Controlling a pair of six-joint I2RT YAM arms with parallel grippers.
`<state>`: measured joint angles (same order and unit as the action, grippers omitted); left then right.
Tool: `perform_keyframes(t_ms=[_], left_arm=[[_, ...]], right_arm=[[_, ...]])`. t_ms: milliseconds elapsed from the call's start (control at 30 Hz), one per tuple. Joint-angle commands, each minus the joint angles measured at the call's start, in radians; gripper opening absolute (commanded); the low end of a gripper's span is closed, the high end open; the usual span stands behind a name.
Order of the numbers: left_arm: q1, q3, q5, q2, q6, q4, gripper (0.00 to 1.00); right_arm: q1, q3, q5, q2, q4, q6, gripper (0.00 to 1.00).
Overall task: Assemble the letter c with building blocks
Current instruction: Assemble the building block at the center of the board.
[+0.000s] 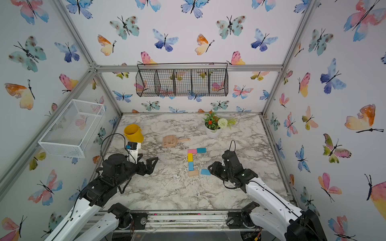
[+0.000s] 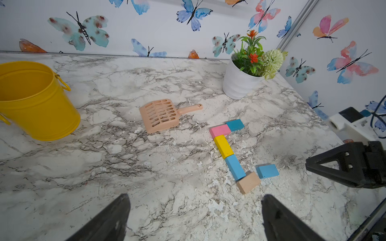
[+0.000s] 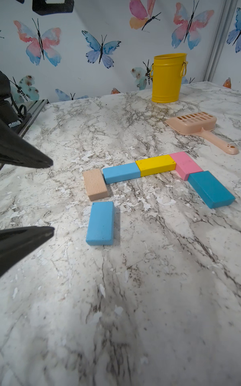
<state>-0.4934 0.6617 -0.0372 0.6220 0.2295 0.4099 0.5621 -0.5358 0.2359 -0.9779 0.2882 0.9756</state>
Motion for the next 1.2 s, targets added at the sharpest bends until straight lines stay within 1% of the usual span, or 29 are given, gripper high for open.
perform_keyframes(t_ms=[0,167,367,633,800,967,1167], left_arm=[[-0.006,-0.007,0.016,0.005,0.004,0.000,0.99],[-0.005,-0.007,0.007,-0.002,0.003,-0.001,0.98],[-0.007,-0.008,0.020,-0.027,0.005,-0.001,0.98],[-0.007,-0.008,0.016,-0.021,0.005,-0.001,0.98],[-0.007,-0.008,0.019,-0.022,0.005,0.000,0.98],[-0.008,-0.008,0.020,-0.025,0.005,-0.002,0.98],[-0.007,-0.008,0.019,-0.026,0.005,-0.002,0.98]], right_arm=[[-0.003,0.005,0.000,0.018,0.025,0.007,0.48],[-0.003,0.017,0.003,-0.009,0.014,0.005,0.47],[-0.003,-0.012,-0.026,-0.112,0.028,-0.041,0.41],[-0.004,0.006,-0.033,-0.221,-0.076,-0.046,0.39],[-0.005,0.004,-0.016,-0.291,-0.125,-0.055,0.34],[-0.005,0.000,-0.033,-0.313,-0.136,-0.058,0.31],[-0.007,0.010,-0.036,-0.326,-0.155,-0.048,0.31]])
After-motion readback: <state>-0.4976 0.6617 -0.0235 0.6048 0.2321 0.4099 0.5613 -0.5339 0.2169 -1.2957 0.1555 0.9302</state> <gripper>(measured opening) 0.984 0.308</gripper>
